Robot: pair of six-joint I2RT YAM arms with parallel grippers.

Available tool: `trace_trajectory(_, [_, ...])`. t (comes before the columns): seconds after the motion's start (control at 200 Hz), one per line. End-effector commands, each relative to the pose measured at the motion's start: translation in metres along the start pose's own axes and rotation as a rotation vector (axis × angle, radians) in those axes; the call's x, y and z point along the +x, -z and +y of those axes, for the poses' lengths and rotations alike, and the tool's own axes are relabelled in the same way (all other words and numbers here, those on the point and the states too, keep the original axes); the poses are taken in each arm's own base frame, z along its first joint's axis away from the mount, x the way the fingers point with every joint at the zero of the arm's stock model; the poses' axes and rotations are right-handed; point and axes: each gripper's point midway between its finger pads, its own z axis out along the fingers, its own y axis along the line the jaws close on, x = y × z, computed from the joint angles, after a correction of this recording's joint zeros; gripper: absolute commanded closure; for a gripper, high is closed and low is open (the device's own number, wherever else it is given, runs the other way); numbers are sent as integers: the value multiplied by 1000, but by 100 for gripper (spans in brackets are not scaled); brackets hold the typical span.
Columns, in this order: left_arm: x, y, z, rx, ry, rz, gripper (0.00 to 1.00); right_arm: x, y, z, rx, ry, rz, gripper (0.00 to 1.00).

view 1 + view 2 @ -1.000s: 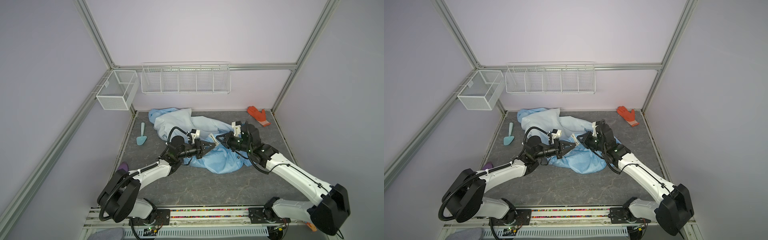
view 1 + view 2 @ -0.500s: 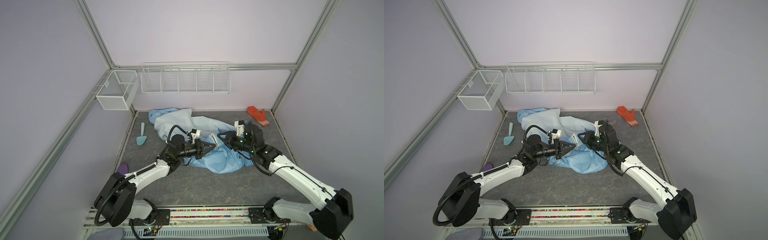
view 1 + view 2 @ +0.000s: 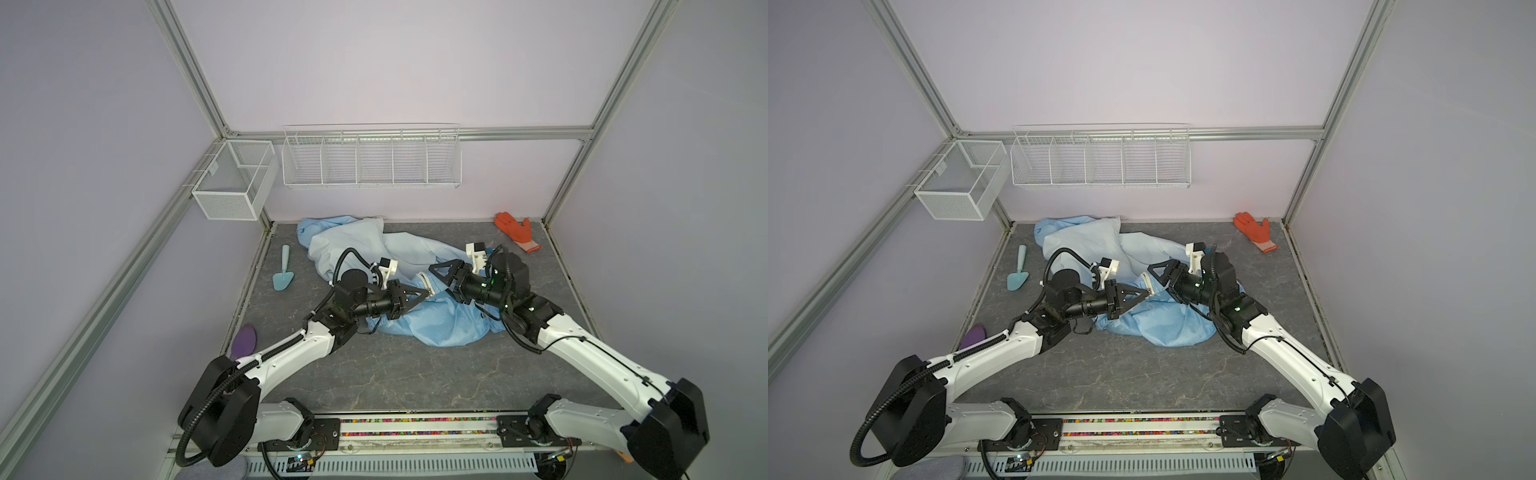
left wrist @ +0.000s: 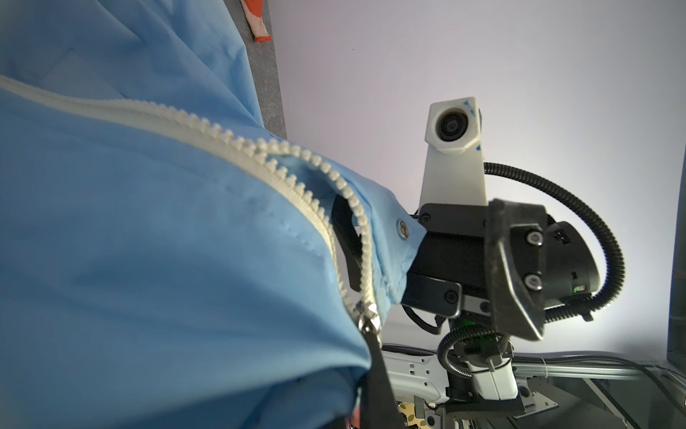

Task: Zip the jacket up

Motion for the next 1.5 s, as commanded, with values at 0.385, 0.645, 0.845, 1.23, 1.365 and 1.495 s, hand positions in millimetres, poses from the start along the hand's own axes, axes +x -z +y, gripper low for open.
trace_trajectory(0.385, [-4, 11, -28, 25, -109, -51, 100, 30, 9, -1, -50, -18, 90, 39])
trace_trajectory(0.645, [-3, 11, -27, 28, -104, -45, 100, 29, 2, 3, -70, -22, 90, 52])
trace_trajectory(0.845, [-1, 12, -26, 28, -99, -43, 100, 26, -3, 0, -64, -28, 69, 62])
trace_trajectory(1.23, [-11, 12, -24, 58, -39, -105, 82, 24, -9, -3, -80, -28, 60, 94])
trace_trajectory(1.365, [-15, 15, -23, 60, -12, -143, 65, 21, -7, -3, -80, -25, 36, 93])
trace_trajectory(1.495, [-17, 17, -20, 42, 12, -163, 62, 19, -5, 0, -88, -18, 27, 93])
